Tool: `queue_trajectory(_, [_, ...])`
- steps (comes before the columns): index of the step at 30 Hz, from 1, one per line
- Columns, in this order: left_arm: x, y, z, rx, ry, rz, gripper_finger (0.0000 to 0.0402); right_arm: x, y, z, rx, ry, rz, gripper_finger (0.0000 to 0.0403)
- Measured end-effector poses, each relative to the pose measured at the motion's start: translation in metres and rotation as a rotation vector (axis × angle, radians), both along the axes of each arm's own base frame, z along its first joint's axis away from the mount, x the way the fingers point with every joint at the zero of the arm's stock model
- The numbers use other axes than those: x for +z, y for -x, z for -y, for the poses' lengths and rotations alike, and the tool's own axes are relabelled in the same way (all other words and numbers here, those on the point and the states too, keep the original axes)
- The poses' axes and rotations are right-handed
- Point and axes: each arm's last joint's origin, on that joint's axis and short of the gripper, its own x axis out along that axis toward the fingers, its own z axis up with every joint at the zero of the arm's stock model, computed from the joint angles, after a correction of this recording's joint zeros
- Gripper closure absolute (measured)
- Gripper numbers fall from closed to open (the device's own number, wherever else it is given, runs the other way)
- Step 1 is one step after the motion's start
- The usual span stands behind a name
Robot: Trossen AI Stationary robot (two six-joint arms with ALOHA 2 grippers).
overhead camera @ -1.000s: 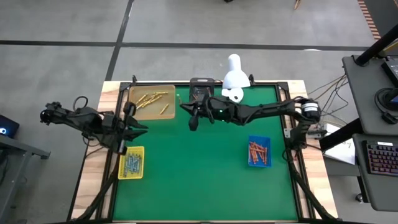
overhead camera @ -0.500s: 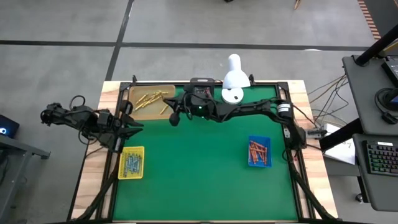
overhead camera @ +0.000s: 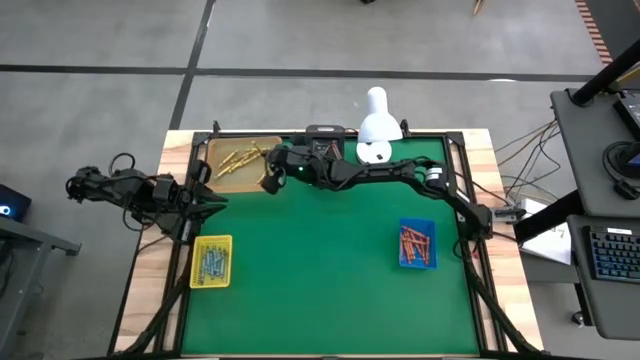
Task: Sort crayons
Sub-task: Put the green crayon into the orange bin, then return to Home Position
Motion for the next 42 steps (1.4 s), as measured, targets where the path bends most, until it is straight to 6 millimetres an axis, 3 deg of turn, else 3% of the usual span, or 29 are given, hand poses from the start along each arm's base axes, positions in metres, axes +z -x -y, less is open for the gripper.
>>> queue_trajectory(7, [-0.001,0.0,0.0,0.0,-0.001,-0.003,0.0363,-0.007,-0.006,0.003,-0.007,-0.038,-0.052,0.0384])
queue_trajectory(17, [-0.001,0.0,0.0,0.0,-0.001,-0.003,0.0363,-0.007,-0.006,0.004,-0.005,-0.039,-0.055,0.0298])
queue_trajectory(23, [-0.001,0.0,0.0,-0.001,0.0,-0.004,0.0363,0.001,-0.004,0.0,0.008,-0.022,-0.051,0.0267])
queue_trajectory(32, [-0.003,-0.001,0.0,-0.003,0.001,-0.027,0.0363,0.043,0.005,-0.061,0.154,0.125,-0.102,0.0262])
queue_trajectory(37, [-0.008,-0.003,0.001,-0.007,-0.005,-0.078,0.0363,0.051,0.013,-0.101,0.248,0.174,-0.107,0.0272])
queue_trajectory(42, [-0.014,-0.008,0.003,-0.009,-0.008,-0.12,0.0363,0.05,0.029,-0.128,0.364,0.165,-0.11,0.0281])
